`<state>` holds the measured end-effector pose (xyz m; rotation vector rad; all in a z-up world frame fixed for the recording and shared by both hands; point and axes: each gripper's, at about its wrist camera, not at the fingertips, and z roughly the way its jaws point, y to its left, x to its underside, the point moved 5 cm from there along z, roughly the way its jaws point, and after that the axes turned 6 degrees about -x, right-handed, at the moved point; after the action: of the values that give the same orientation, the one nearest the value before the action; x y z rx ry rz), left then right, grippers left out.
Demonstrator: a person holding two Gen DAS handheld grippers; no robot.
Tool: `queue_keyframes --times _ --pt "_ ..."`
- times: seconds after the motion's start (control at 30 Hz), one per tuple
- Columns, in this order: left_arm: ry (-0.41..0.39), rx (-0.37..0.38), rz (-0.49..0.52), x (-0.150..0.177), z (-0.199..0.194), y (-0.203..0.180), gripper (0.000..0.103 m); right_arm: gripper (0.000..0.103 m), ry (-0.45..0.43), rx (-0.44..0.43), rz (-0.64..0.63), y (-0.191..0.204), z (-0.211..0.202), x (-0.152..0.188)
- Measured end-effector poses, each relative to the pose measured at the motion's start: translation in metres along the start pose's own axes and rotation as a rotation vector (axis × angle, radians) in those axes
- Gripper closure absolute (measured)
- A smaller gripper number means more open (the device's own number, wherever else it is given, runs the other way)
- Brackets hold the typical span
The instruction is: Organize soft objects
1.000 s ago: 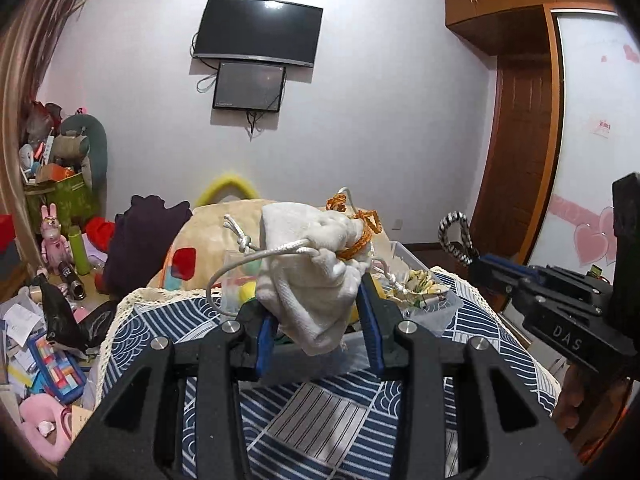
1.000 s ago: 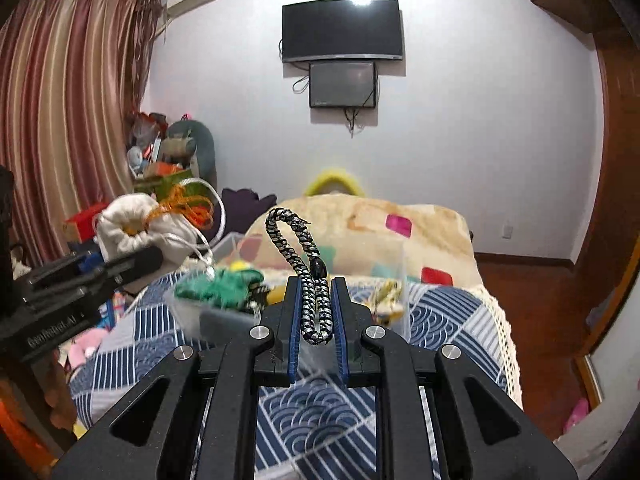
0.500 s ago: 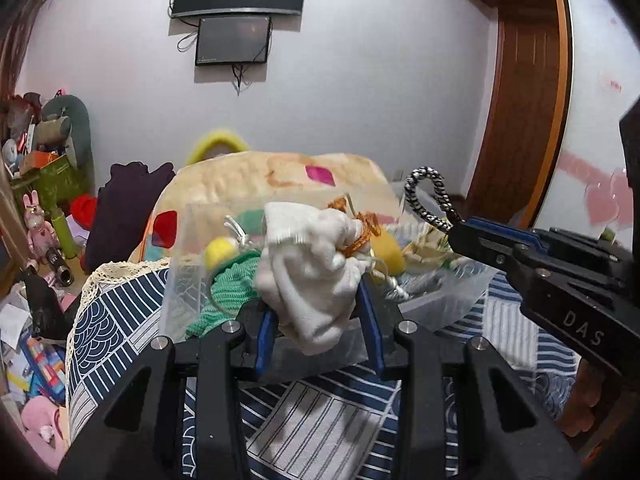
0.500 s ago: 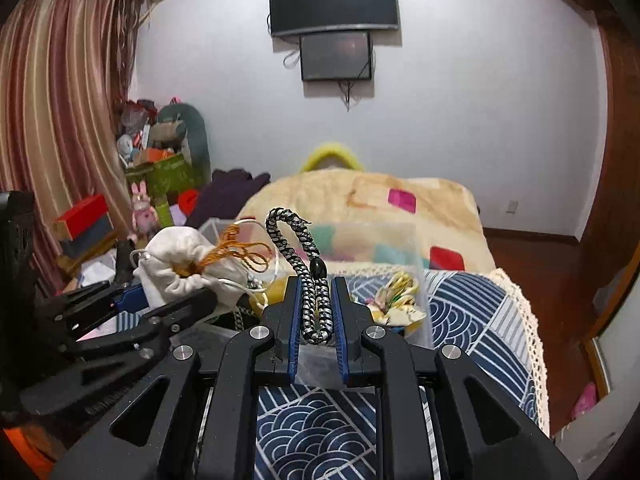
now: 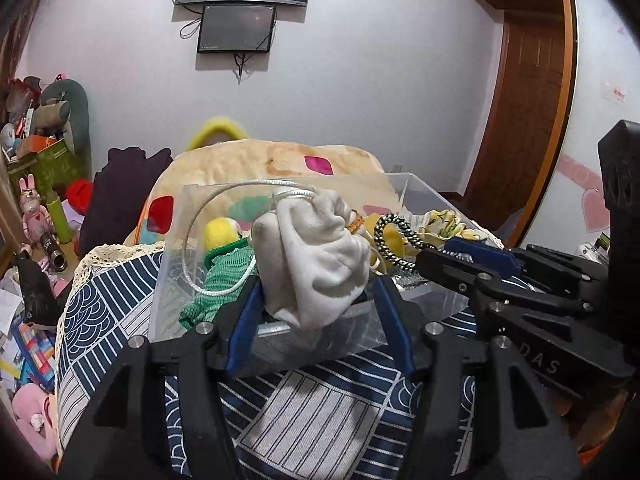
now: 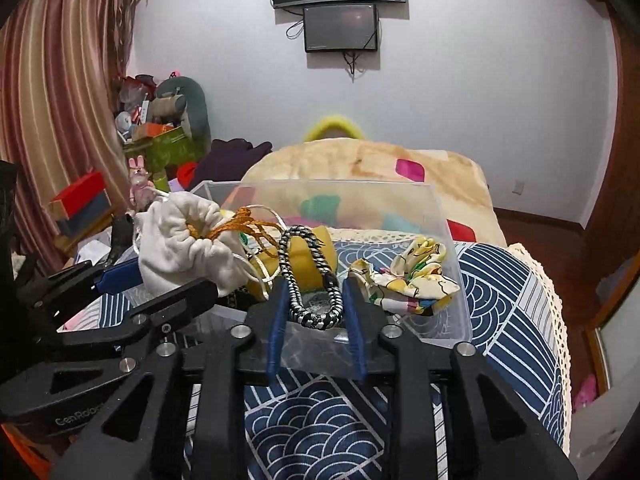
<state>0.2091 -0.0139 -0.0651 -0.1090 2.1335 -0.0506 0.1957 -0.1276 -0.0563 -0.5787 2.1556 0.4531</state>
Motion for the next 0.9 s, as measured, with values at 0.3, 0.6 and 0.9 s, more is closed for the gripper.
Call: queue_keyframes --times 0.3,0.6,0.9 --pt "-0.048 0.014 0.006 -0.003 -0.037 0.000 0.045 0.073 -0.061 0.008 -0.005 -0.002 -0.028 -0.008" --pt "-0.114 0.021 0.010 -0.011 -0.076 -0.001 0.045 0.052 -0.148 0.079 -0.074 0.007 -0.056 -0.024" --pt "-0.123 0.017 0.039 0.005 -0.091 -0.001 0.040 0.052 -0.094 0.040 -0.063 0.003 -0.051 -0.005"
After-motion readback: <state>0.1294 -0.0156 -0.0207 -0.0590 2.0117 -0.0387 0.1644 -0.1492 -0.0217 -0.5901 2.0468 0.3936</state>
